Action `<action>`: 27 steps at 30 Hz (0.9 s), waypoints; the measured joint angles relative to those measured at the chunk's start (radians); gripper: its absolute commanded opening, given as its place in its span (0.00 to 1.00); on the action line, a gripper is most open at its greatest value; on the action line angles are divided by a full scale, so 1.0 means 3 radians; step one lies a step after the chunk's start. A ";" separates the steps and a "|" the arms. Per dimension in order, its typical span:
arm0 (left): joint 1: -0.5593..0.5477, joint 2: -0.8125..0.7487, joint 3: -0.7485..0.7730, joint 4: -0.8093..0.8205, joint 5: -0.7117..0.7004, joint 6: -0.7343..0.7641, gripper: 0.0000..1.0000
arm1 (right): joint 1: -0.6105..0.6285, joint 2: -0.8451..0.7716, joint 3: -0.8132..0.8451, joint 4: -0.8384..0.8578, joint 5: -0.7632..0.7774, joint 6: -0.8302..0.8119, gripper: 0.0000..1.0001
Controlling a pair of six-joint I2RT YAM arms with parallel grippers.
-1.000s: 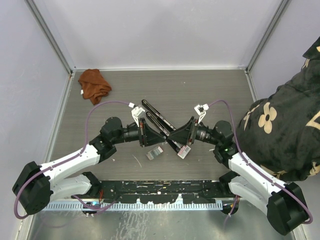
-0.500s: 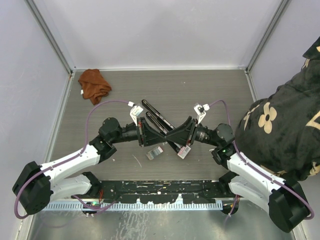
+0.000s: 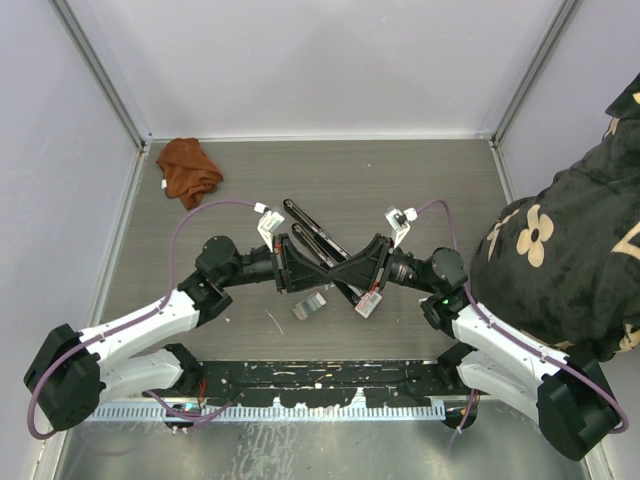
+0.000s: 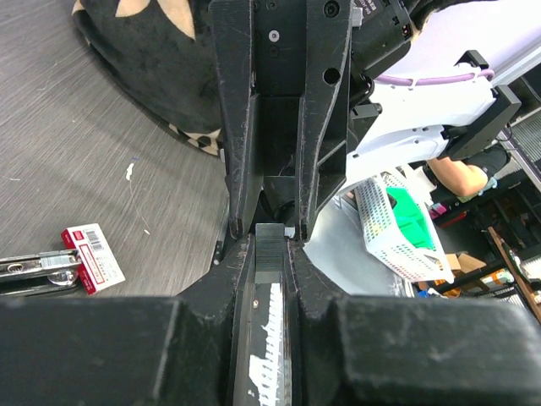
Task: Load the staples into the stapler
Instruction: Pick up the staple from the staple box.
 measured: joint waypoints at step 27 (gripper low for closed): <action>0.0001 -0.0032 -0.0013 0.0078 -0.0037 -0.0075 0.74 | 0.0009 0.0045 -0.0113 0.0329 0.0142 0.0158 0.19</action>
